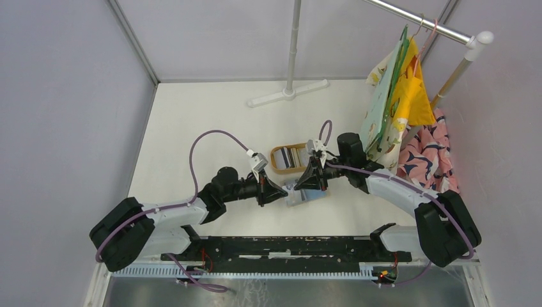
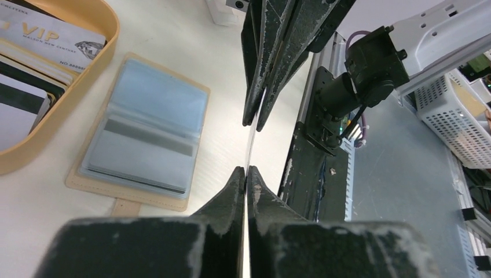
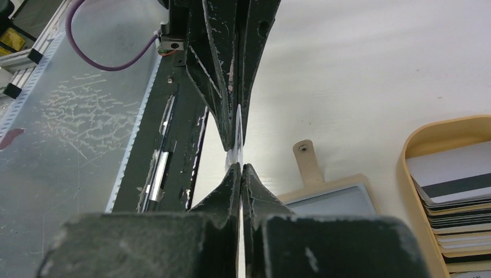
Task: Put the credit cards into the card holder
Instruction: Pick up the credit card from the storage box.
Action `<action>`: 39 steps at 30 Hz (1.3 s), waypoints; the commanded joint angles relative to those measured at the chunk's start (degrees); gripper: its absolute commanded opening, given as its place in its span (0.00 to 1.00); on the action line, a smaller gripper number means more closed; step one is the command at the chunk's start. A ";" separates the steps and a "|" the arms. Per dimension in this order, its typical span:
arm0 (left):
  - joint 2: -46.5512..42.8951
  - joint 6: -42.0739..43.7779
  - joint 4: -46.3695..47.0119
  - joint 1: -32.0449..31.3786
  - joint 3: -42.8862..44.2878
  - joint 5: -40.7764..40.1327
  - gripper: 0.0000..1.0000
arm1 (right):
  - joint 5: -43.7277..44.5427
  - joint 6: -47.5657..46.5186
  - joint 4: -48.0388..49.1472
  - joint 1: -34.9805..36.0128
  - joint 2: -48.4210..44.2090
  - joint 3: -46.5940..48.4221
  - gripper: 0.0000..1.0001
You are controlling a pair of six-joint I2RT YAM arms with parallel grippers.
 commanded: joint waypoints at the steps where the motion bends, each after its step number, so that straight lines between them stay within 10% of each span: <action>1: -1.20 2.26 -1.62 0.04 2.18 -5.05 0.18 | 0.91 0.05 0.43 -0.23 -1.11 1.87 0.00; 4: -4.88 0.15 -10.34 0.10 2.36 -15.87 0.51 | 6.03 3.73 2.35 -2.20 -3.00 -0.04 0.00; 12: -8.92 -9.10 -19.04 0.07 -0.40 -25.98 0.68 | 16.32 14.31 6.35 -9.86 -7.03 -5.32 0.00; 19: 0.01 -13.17 -17.71 -0.42 1.80 -29.83 0.72 | 14.65 15.22 -6.10 -16.33 1.40 -2.45 0.00; 31: 9.06 -15.18 -23.54 -8.87 8.83 -41.85 0.75 | 14.65 22.28 -1.07 -16.97 6.89 -4.64 0.00; 39: 13.91 -15.00 -29.86 -11.00 13.38 -47.02 0.58 | 14.42 24.52 0.55 -17.47 7.58 -5.59 0.00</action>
